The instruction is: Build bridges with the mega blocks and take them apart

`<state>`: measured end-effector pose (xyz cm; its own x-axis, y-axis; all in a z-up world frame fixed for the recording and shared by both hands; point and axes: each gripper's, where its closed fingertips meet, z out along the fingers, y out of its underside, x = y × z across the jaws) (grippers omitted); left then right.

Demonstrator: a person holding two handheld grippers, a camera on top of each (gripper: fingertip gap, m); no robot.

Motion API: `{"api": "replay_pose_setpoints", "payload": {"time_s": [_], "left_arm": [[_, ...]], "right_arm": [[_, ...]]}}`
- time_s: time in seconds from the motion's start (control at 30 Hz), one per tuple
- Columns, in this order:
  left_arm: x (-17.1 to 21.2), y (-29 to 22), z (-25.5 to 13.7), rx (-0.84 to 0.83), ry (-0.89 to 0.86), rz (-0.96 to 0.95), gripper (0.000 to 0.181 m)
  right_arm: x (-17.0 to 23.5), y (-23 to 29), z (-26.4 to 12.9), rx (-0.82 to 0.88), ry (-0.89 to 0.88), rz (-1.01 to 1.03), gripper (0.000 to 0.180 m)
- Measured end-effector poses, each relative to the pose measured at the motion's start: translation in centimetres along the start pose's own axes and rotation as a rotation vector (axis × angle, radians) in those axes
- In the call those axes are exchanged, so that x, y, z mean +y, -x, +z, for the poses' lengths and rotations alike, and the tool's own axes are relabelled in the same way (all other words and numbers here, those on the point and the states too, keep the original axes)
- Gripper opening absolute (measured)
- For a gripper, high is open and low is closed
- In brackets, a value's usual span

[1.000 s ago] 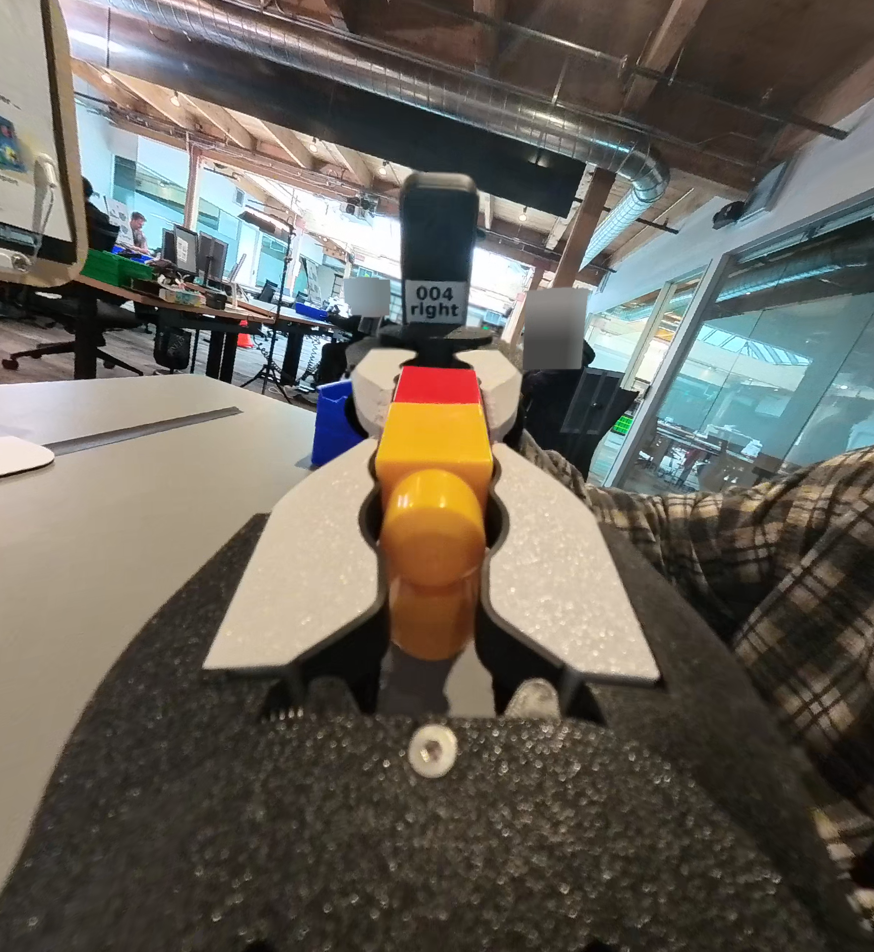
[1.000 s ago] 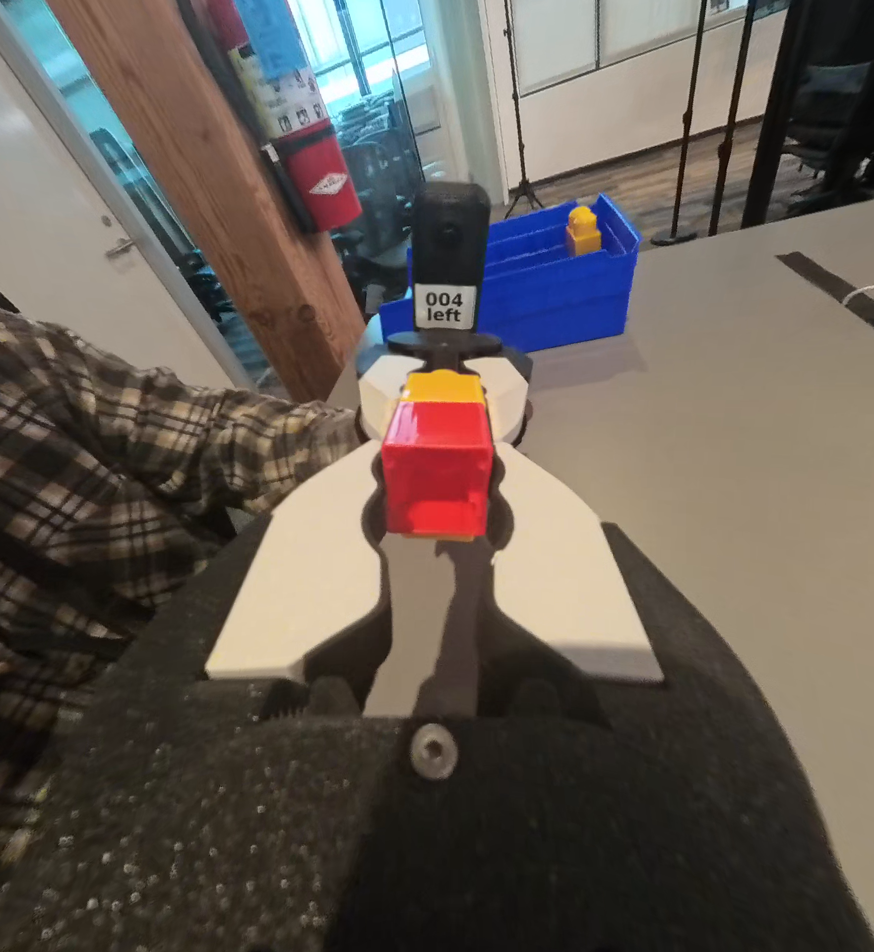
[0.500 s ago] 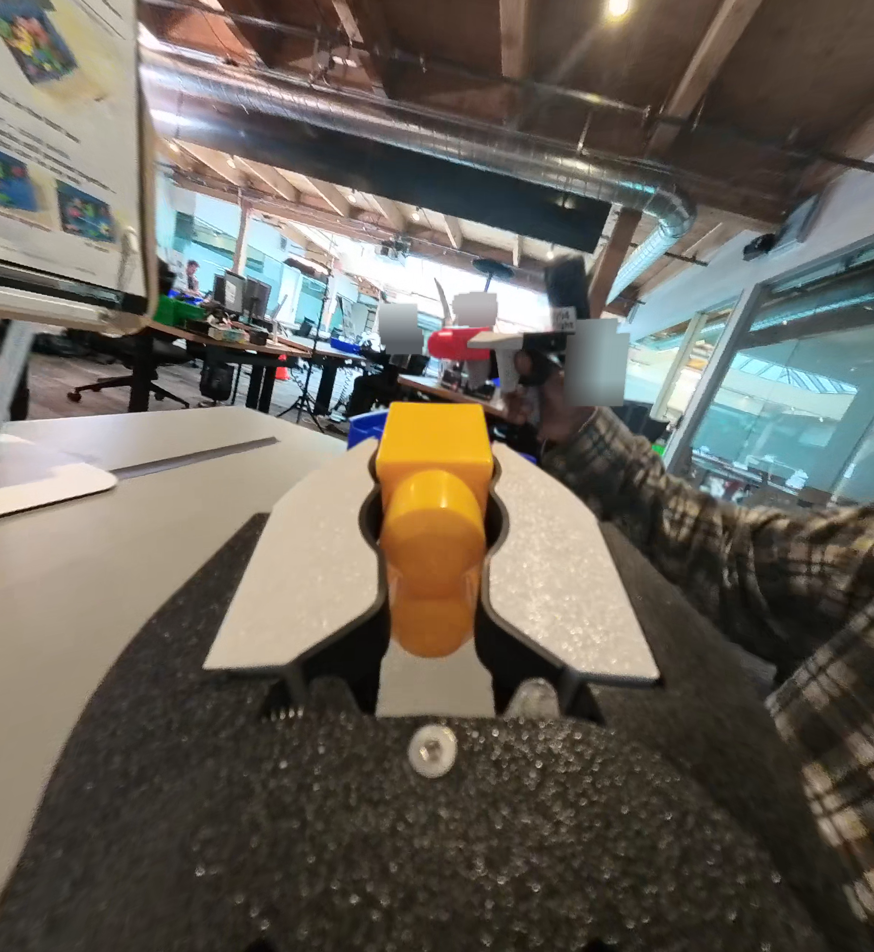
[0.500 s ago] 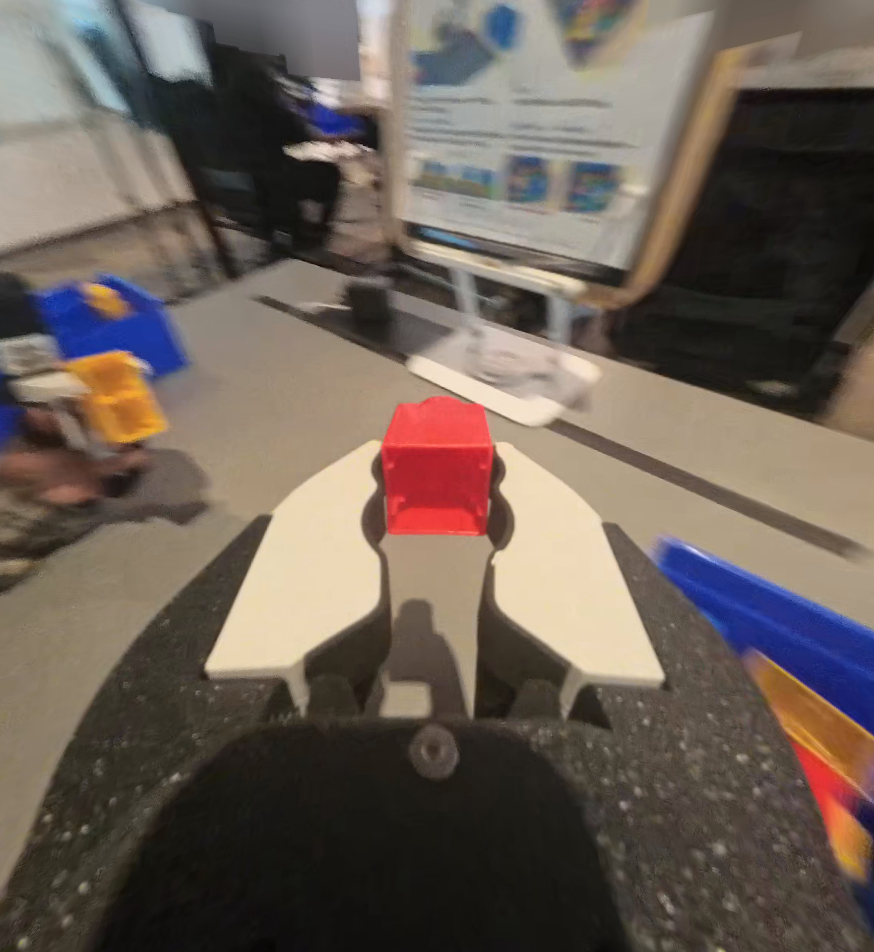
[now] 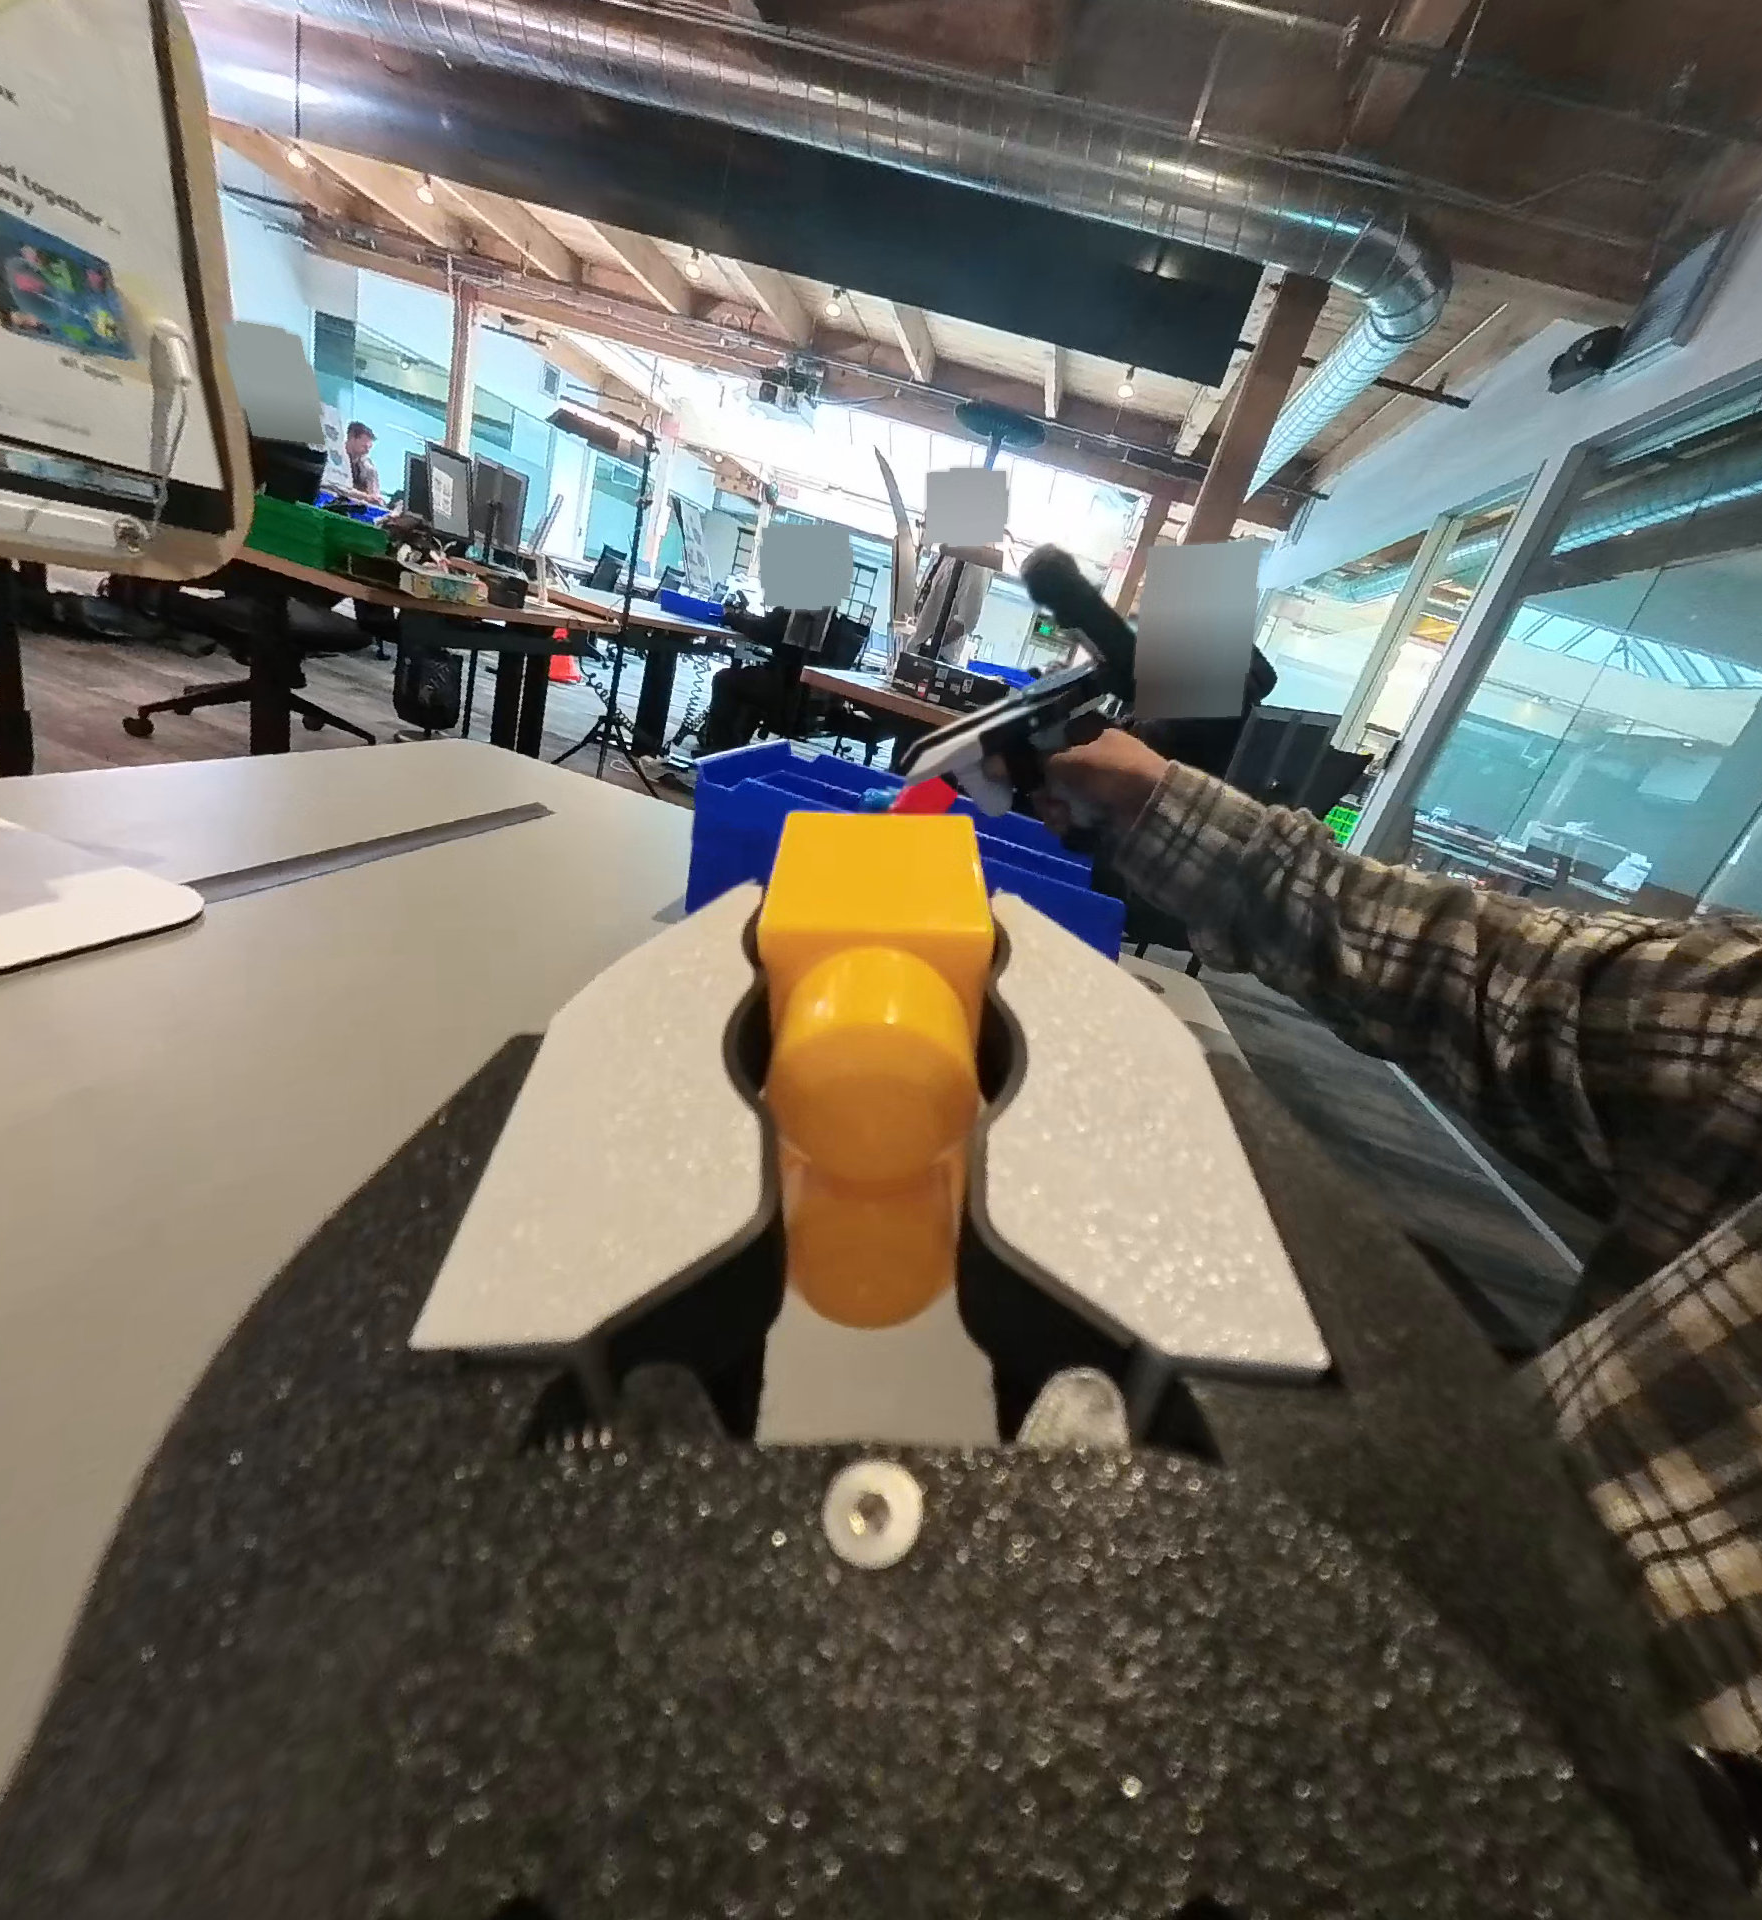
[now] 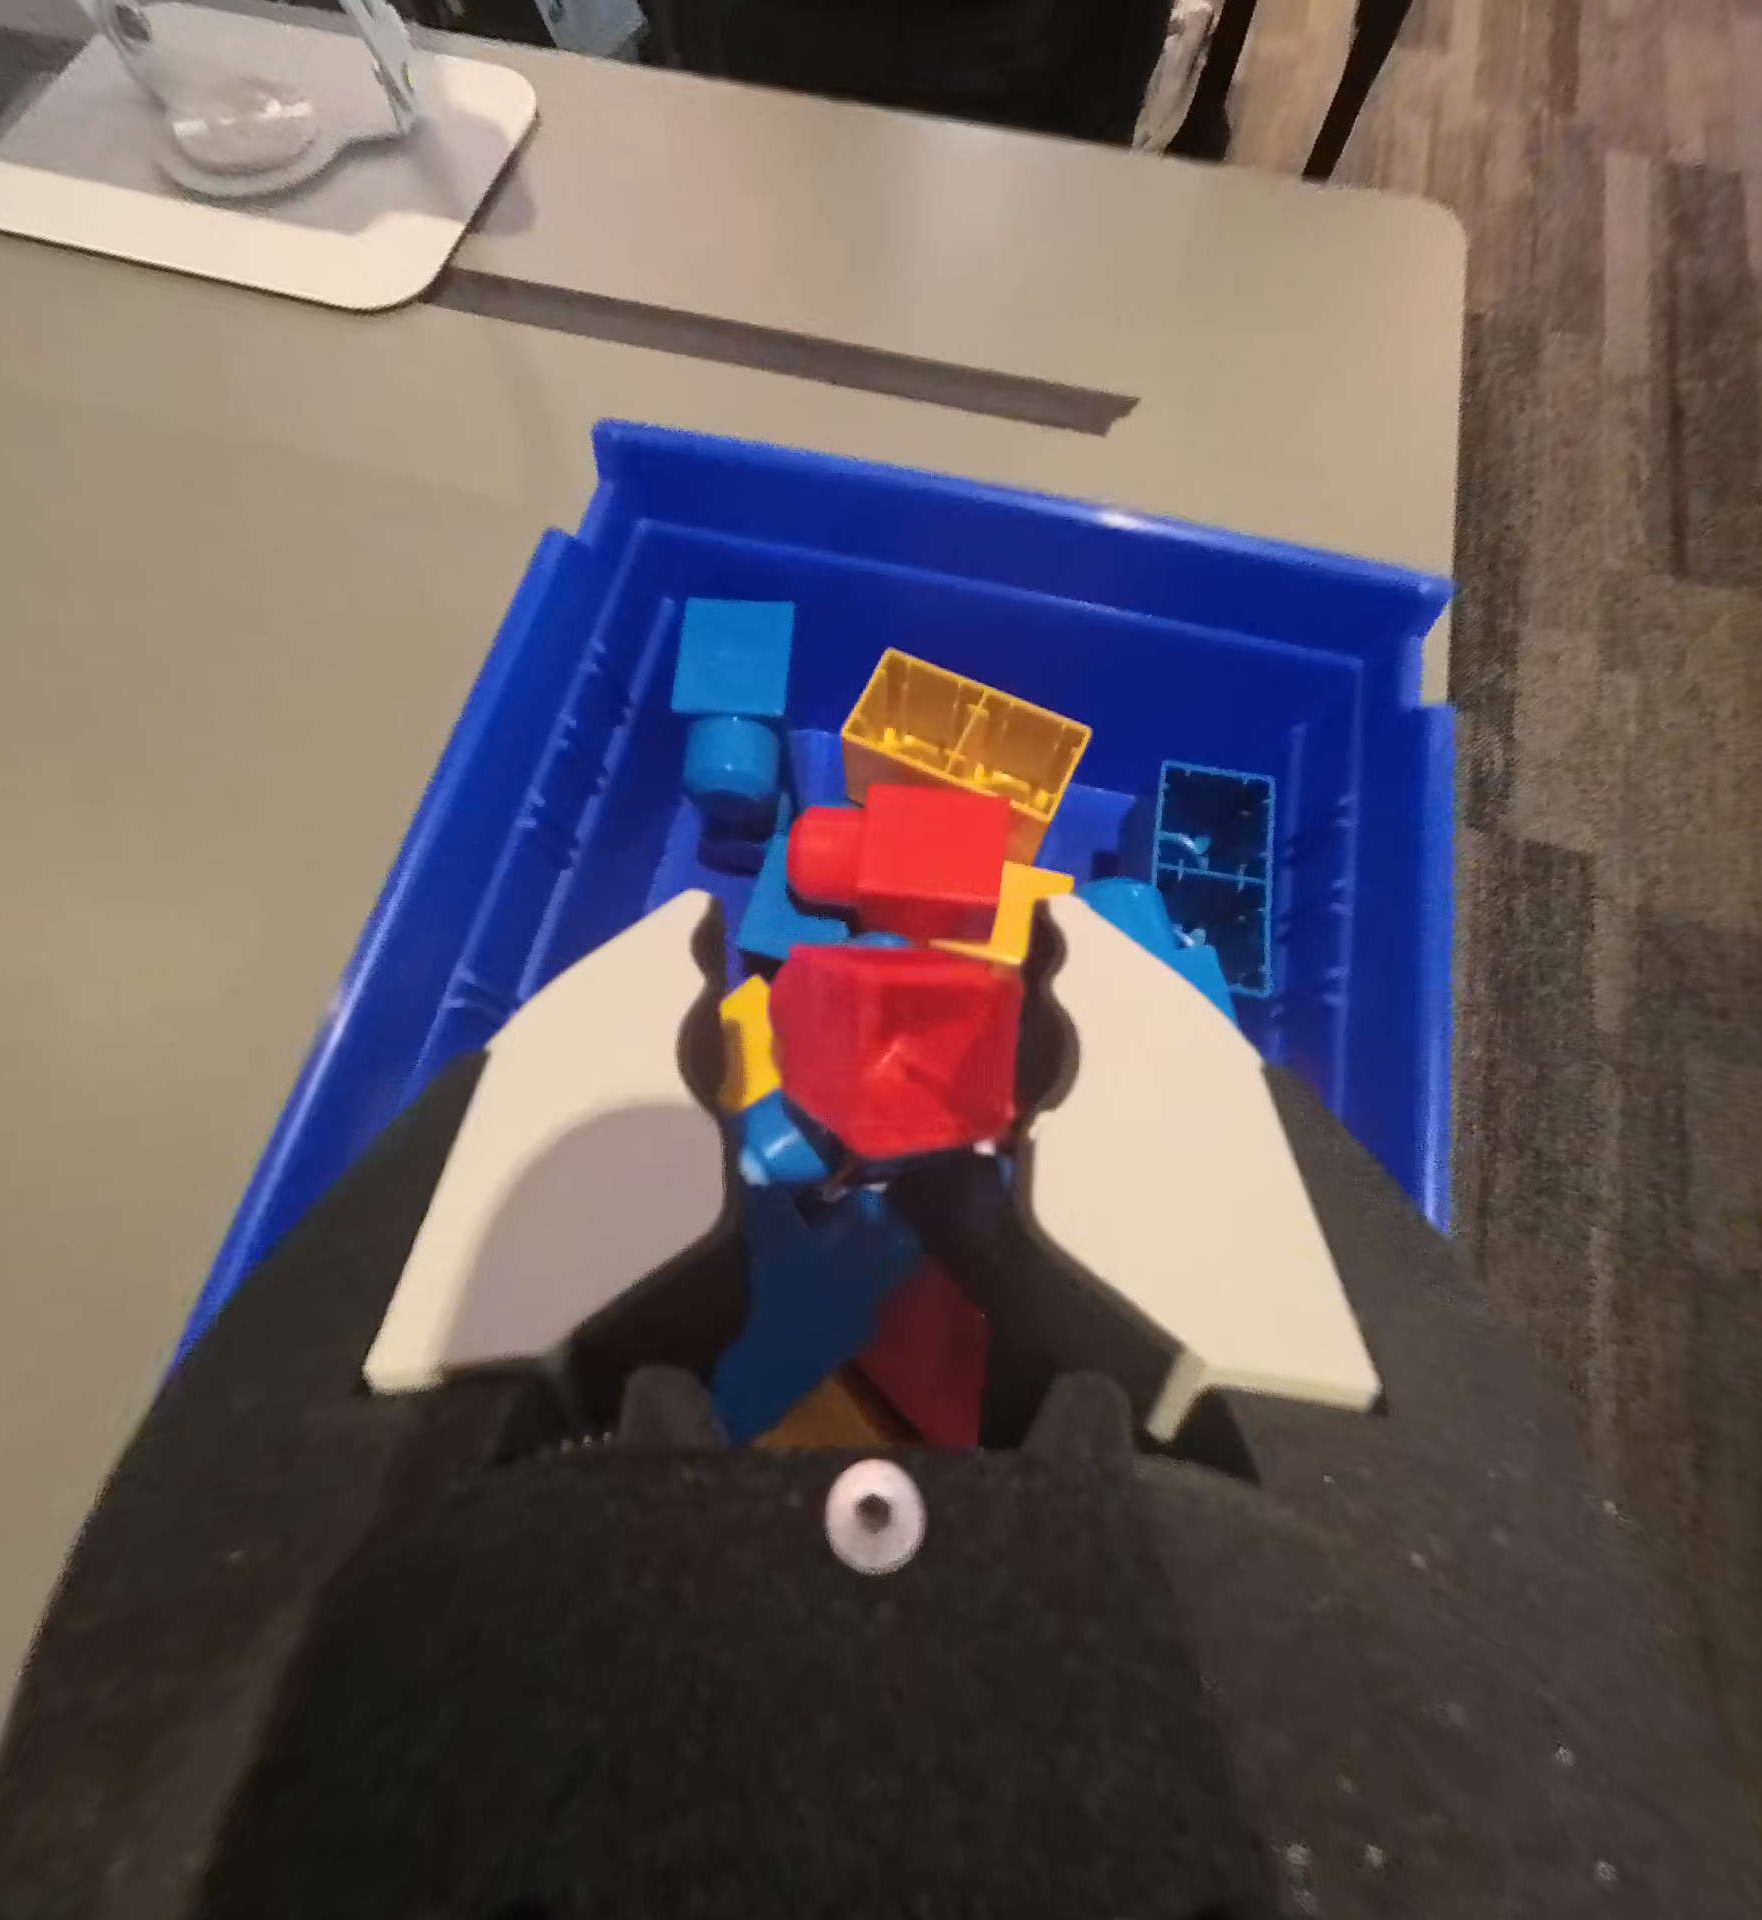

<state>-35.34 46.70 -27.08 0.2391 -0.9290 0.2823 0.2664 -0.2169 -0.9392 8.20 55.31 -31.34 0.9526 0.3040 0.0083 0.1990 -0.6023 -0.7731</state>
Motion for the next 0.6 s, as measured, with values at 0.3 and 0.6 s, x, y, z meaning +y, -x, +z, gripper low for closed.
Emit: {"api": "replay_pose_setpoints", "payload": {"time_s": [0.3,0.6], "left_arm": [[0.1,0.1,0.1,0.001,-0.008,-0.017,0.036],[-0.6,-0.1,-0.2,0.025,-0.04,-0.041,0.036]], "right_arm": [[-9.4,12.4,-3.6,-0.288,-0.381,-0.115,0.075],[-7.7,34.6,-1.6,-0.994,-0.421,-0.165,0.075]]}}
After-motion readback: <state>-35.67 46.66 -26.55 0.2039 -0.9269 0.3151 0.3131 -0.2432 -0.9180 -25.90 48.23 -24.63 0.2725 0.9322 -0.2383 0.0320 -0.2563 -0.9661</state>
